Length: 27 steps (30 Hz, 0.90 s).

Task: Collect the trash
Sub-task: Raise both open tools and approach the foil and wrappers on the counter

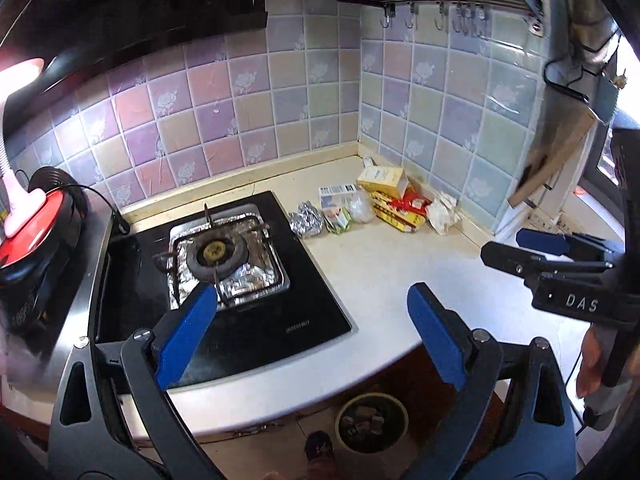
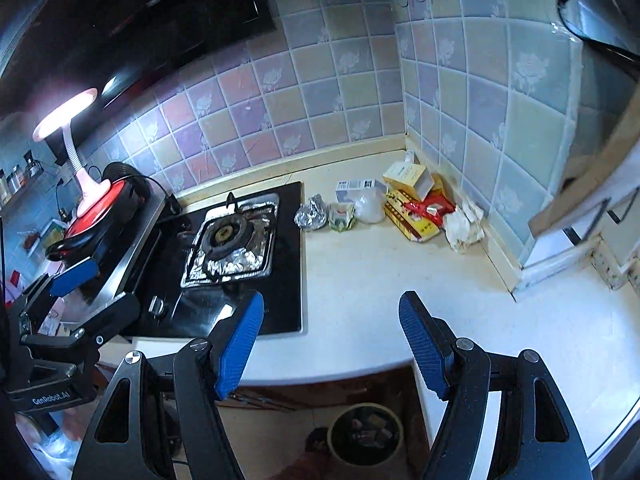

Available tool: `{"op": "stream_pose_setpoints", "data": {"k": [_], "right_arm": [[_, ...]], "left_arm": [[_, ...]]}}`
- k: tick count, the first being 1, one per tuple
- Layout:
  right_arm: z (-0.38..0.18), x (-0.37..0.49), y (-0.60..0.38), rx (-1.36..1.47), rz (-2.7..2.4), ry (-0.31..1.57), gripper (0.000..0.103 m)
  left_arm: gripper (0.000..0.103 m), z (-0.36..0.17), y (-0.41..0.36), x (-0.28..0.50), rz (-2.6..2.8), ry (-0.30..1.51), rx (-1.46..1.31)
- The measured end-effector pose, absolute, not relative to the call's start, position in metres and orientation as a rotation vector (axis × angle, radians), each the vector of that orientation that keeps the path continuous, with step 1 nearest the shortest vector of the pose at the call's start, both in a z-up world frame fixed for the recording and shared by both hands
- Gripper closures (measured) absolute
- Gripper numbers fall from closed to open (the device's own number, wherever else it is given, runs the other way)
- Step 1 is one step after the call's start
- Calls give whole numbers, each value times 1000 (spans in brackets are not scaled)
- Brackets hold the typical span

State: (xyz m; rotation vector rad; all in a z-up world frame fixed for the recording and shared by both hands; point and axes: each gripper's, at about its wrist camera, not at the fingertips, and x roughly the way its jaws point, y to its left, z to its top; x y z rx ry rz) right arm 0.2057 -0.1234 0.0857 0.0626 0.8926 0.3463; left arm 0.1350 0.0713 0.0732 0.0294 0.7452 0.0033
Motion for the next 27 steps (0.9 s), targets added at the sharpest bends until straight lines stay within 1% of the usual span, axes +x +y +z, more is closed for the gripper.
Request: {"op": "stream_pose_setpoints", "data": {"k": [4,6,9,11,13,15,17,21,25,27], "right_arm": [[77,259,-110,74,326,909,31],[62,284,-100,89,308,921,31],[46,328,-91,105,305,941,32],[31,361,-82,107,295,965,35],[11,396,-72,112,294,998,45],[-13,425,-66,133,283,1039,47],[-41,452,-62,172,275,1080,49],[-102,494,-58,255,257,1163,53],[-155,527,-49,281,238,1229,60],[-176,540,-45,289,229,1247,61]], "left_arm": [[8,70,88,195,-28,749,17],[9,62,96,228,-50,760,13],[16,43,106,284,-74,796,25],[25,23,112,324,-102,838,30],[32,3,117,357,-122,884,30],[36,-22,122,391,-140,935,33],[45,-46,128,421,-147,985,45],[47,-88,136,461,-178,1060,24],[47,-112,142,474,-190,1088,17],[47,-120,146,482,-201,1099,6]]}}
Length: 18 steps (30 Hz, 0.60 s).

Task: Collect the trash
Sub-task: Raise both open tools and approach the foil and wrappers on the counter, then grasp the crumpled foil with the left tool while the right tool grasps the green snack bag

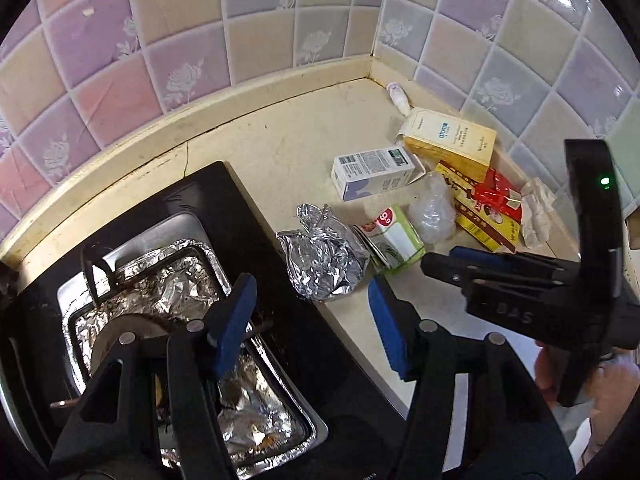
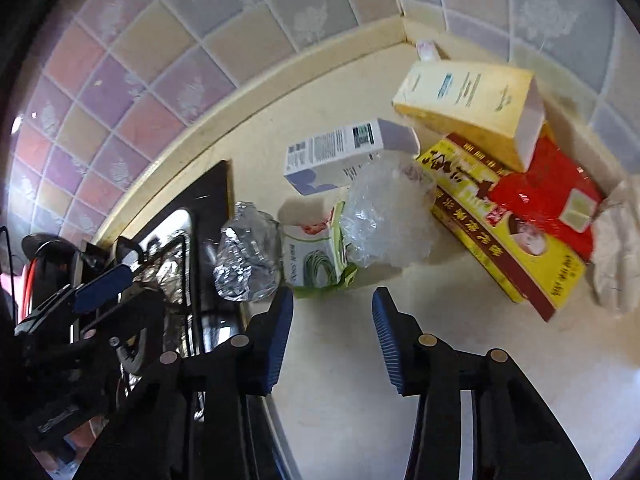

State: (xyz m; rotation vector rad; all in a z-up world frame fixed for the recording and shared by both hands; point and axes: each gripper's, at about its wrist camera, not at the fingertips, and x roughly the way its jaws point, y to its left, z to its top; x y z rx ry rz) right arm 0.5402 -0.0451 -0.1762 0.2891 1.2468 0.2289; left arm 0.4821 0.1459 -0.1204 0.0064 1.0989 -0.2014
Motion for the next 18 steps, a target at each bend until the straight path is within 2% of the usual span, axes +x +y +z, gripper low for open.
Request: {"op": "stream_pose_setpoints", "data": {"k": [5,8,13,18], "right_arm": [[-208,560,-35,283,217,1257,67],[-220,567,-31,272,213,1257,74],[-236,572,-29,283,221,1239,93],[-231,556,-35,273,209,1202,96]], "left_arm": [[47,-129,152,493,-214,1104,-2],[47,-132,152,500,-225,1108,-7],[47,-138,143,510,-237,1121,-2],[47,-152,127,522,-239,1161,13]]}}
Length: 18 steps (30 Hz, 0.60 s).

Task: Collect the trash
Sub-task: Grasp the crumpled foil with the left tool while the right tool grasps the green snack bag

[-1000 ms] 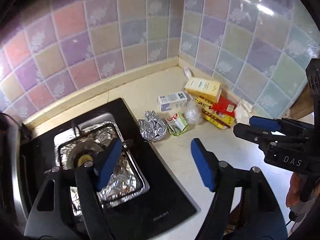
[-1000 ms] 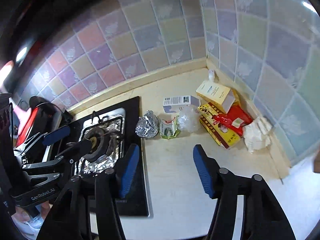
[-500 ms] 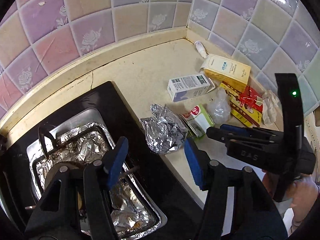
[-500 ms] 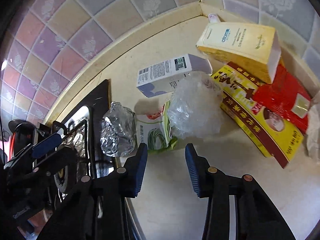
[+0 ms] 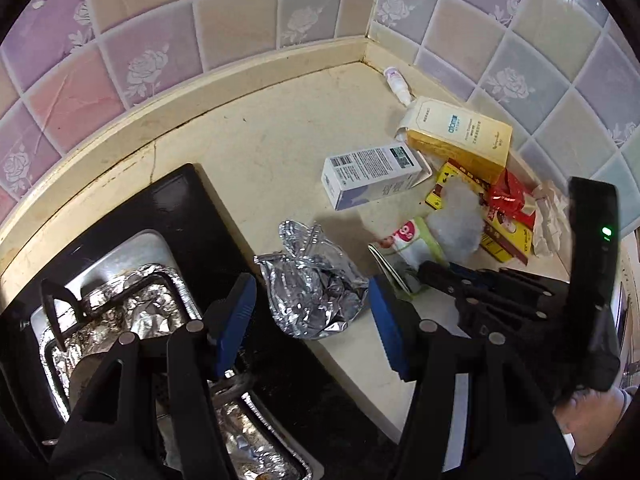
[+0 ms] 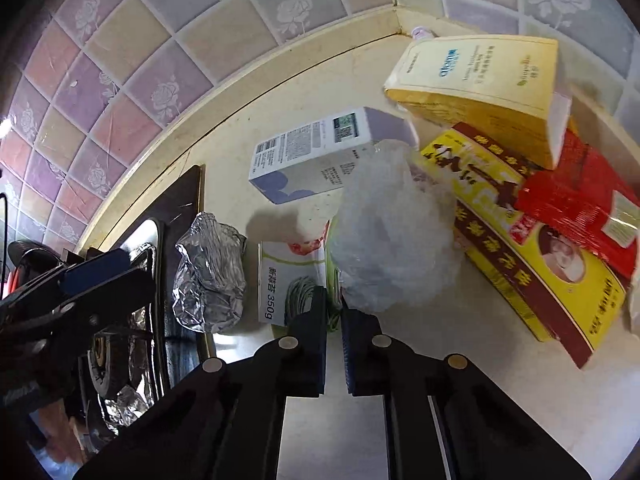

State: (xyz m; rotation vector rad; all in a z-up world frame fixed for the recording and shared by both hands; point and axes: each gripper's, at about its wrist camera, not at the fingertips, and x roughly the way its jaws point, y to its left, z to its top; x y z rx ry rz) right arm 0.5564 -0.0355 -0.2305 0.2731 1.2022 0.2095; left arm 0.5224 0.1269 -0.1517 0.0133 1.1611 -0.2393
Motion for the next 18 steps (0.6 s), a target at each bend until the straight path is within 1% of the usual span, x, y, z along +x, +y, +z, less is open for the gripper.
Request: {"op": "stream_pose_setpoints", "data": {"k": [13,14,16,17,18], "right_arm": [[-220,521,-48,338,216,1173,97],[-214,518,-52,342,218,1172,97],[-210,513,-56,349,222,1172,97],[-206,513,-60,350,223,1172,97],[-206,510,-60,352,224,1171,97]], "left_arm": [[48,-190,81,536,-165,1201,207],[54,-193,79,536,-162,1203,216],[59,-195,75,535,-149,1192,242],[65,-194,73,534,-146,1179,254],[65,-194,71,534,-147,1172,260]]}}
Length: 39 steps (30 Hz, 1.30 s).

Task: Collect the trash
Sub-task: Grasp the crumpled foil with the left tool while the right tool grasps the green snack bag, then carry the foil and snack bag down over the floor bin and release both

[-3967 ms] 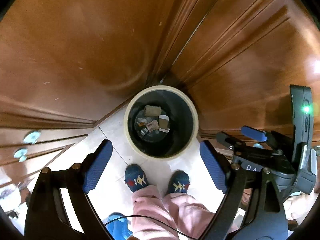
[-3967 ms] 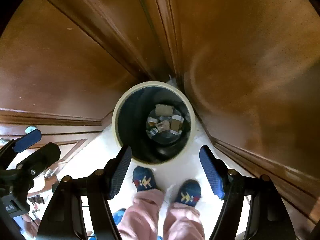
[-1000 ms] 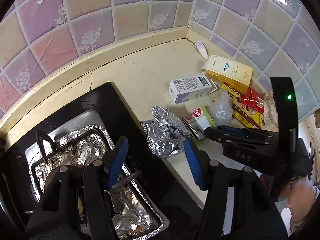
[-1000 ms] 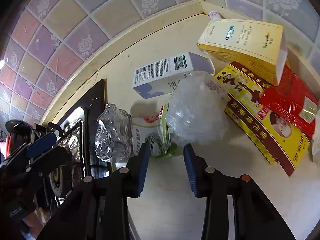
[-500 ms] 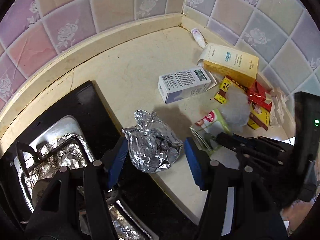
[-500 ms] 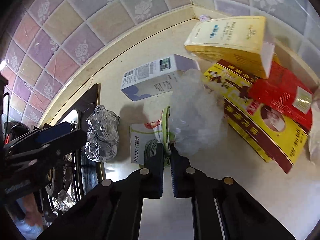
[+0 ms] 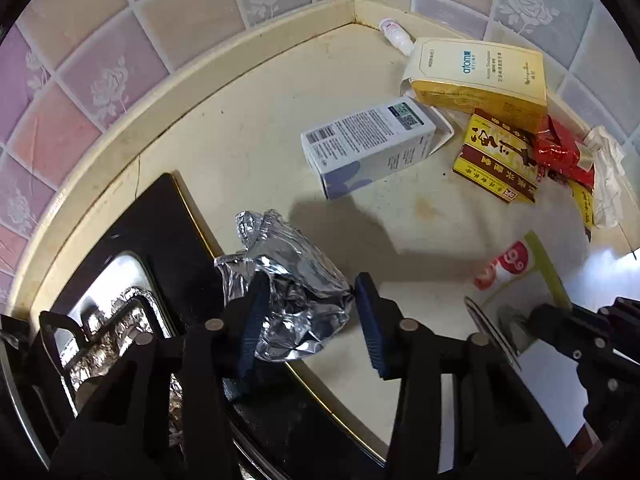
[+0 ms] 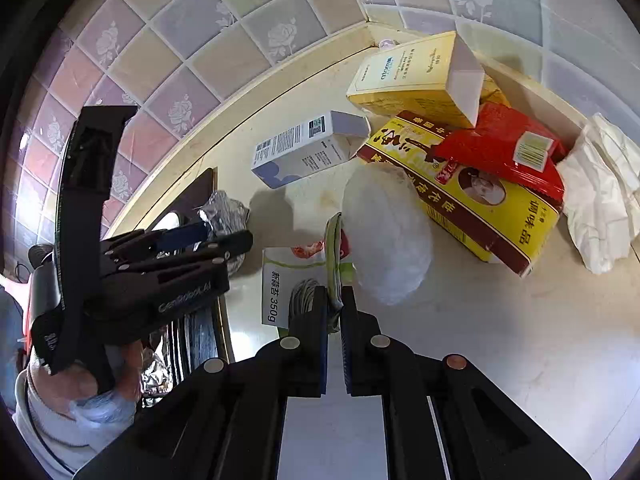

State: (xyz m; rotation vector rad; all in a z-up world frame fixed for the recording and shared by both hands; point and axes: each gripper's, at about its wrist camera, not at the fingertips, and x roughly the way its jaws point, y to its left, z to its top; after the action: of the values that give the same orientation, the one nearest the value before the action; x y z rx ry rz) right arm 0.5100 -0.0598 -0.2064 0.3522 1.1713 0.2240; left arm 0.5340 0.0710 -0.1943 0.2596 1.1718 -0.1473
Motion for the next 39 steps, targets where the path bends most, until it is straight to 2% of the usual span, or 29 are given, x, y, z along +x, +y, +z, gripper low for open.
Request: {"op": "stream_pose_setpoints", "data": {"k": [9,18,29,39], "right_arm": [[-190,480,-69,347,239,1153,98],[-155,435,-81,333,255,1096,98],[-73,330,-120,291,272,1004,98],[-35,216,-154,207,311,958,98]], "left_arm": [[66,-165,77,512,-189,1130,159],[66,-114,79,451,-264,1085,62],[66,-66,58,336,-305,1033,5],[66,-55,41,218,-246,1015,-63]]}}
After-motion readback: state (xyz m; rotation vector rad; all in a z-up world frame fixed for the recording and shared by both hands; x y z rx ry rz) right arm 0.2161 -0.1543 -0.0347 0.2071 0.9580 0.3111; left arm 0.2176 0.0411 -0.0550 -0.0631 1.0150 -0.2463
